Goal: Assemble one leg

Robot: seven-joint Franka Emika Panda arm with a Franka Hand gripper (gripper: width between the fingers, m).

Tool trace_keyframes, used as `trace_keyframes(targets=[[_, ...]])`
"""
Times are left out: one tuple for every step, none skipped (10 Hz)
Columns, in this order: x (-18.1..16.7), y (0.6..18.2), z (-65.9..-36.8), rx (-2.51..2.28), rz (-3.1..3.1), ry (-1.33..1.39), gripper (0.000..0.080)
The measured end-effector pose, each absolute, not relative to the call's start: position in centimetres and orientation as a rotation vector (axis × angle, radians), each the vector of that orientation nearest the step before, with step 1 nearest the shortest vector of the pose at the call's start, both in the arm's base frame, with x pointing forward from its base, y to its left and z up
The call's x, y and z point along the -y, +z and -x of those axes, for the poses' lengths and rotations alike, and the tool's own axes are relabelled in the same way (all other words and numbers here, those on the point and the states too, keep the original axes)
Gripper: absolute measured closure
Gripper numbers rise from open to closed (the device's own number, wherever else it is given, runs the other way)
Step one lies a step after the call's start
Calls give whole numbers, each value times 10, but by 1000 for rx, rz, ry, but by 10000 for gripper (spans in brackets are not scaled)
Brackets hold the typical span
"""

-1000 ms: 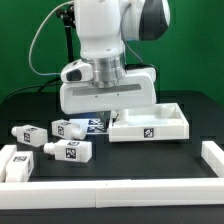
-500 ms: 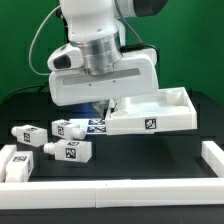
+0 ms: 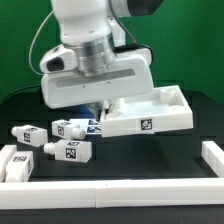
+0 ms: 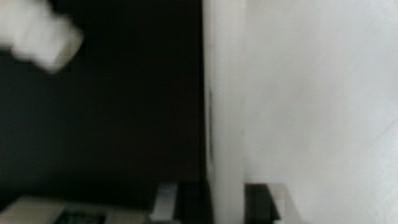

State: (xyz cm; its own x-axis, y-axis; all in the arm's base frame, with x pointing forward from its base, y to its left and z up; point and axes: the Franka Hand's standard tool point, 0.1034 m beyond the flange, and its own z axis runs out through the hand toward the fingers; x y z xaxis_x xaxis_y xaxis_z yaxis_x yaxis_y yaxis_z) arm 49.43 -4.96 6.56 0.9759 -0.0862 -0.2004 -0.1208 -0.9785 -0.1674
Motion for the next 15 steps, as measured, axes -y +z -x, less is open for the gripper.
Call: trace_keyframes(targets=[[52,67,-513,-149,2934,293,745],[54,68,-535,-145,2929,286,745],[54,66,-536,-142,2934,272,745],[54,65,-534,-143,2933,279,745],[54,64,-534,-143,2933,280,745],[54,64,-533,-143,2933,281,745],[53,62,-533,-142,2934,284,745],[50,56,-533,-139,2937,285,745],[44,47,-537,-149,2940,294,745],[37,37,-547,-131,2946,286,745],[31,27,-554,-116,2953,275,745],[30,18,-557,-111,2959,264,745],[29,11,-561,-108,2962,258,745],[27,9,-567,-100,2965,247,745],[29,9,-568,-45,2964,234,745]])
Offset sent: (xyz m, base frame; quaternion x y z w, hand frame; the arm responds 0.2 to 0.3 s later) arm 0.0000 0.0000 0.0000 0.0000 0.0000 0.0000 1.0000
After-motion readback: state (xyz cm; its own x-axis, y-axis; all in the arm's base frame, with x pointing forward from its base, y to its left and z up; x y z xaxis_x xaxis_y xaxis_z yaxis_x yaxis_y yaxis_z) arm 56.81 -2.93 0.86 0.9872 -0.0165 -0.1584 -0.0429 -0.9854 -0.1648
